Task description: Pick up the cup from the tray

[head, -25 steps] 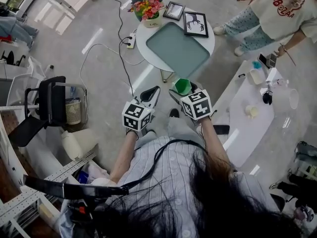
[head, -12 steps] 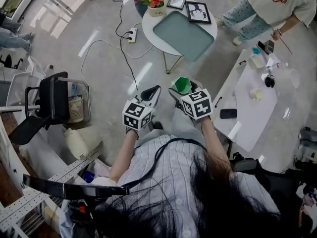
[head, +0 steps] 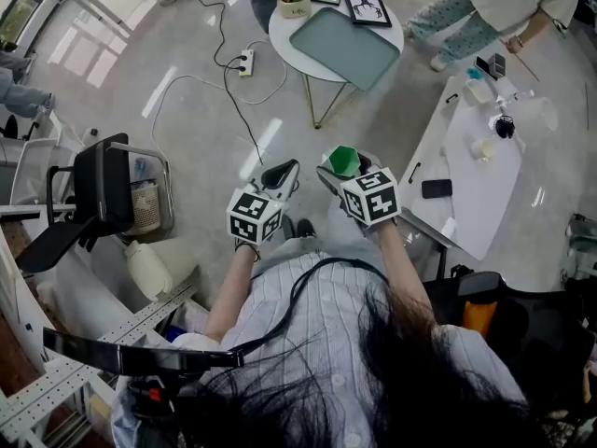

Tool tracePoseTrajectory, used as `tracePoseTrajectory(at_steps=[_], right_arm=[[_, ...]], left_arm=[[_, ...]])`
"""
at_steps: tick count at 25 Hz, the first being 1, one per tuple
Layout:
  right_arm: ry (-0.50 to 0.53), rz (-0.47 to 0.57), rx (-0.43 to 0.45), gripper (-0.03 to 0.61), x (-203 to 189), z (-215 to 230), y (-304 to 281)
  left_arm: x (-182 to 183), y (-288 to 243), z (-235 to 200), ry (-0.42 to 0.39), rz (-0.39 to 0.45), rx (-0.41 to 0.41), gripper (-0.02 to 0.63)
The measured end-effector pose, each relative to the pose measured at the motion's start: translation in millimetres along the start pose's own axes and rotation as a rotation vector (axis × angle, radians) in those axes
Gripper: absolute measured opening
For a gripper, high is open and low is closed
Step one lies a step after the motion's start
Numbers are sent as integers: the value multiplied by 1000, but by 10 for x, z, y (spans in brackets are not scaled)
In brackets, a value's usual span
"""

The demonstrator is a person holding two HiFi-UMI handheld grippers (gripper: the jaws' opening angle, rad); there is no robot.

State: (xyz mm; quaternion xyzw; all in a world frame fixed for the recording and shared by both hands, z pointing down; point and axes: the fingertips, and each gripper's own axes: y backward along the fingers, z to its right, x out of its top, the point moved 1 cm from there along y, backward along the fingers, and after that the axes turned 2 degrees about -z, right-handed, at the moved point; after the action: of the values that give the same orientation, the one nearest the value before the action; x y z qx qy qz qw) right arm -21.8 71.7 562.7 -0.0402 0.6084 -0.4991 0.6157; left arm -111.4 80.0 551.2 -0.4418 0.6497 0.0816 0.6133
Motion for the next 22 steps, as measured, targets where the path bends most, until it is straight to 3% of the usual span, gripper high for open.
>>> tracePoseTrajectory(at_steps=[22], right_arm=[[-20, 18, -50, 359, -547, -321, 507]], left_arm=[[-228, 269, 494, -10, 48, -51, 15]])
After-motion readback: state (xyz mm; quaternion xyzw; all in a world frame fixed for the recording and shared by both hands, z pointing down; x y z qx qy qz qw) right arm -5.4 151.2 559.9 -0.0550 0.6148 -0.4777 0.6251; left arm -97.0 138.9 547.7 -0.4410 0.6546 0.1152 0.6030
